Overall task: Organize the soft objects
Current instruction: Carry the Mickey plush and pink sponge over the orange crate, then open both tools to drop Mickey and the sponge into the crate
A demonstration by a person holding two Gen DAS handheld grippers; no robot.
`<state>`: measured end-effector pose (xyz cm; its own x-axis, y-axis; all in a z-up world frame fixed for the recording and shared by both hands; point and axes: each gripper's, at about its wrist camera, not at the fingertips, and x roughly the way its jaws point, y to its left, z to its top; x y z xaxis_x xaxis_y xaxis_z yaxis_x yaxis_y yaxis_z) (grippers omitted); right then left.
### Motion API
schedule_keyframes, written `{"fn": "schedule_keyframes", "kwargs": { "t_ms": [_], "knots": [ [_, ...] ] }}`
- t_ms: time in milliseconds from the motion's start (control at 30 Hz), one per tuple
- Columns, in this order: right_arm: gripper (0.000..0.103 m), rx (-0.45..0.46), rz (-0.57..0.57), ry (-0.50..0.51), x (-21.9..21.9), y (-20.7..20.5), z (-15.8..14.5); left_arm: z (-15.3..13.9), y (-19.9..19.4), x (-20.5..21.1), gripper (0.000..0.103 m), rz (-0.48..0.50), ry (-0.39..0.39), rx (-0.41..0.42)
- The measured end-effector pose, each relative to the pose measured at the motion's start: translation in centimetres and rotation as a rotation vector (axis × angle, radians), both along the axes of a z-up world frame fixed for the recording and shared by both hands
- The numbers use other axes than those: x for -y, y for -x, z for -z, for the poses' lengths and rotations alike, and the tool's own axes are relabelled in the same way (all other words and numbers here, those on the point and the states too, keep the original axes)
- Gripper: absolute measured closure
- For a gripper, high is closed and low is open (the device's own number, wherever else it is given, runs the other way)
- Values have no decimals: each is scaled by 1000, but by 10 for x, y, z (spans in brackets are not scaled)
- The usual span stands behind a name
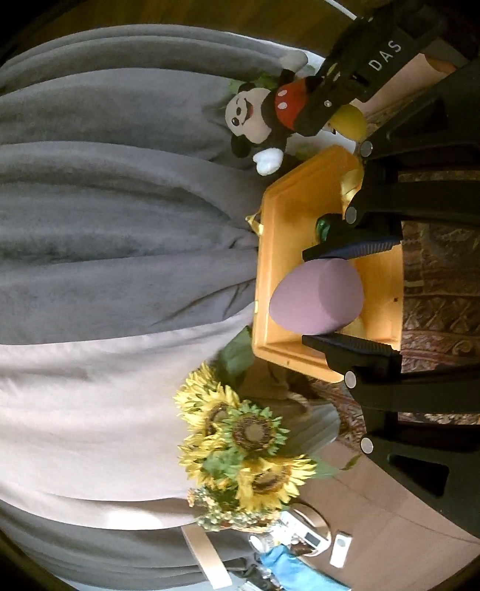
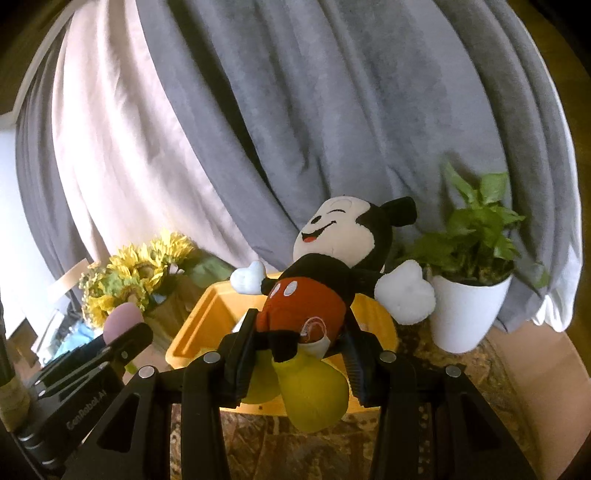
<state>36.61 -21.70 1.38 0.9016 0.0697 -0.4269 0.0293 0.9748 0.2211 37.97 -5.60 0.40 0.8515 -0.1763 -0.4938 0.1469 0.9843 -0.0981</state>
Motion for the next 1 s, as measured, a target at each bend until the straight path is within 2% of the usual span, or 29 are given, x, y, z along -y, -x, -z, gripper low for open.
{"fn": "schedule_keyframes", "kwargs": {
  "t_ms": [200,400,533,800,1000],
  "knots": [
    [60,-32,-28,-5,-7,-39,5,4,-31,-6,66,-6,9,-4],
    [60,-79,-35,-12,-8,-80,20,22,-70,-7,66,-5,31,-59],
    [60,-110,-14,-10,-5,-104,34,35,-95,-3,66,-6,15,-82],
    [60,-257,-32,-98,2,-140,65,61,-136,8,65,24,1,-135],
    [59,-343,-61,-101,-3,-156,76,77,-155,13,65,56,1,-204]
  ]
}}
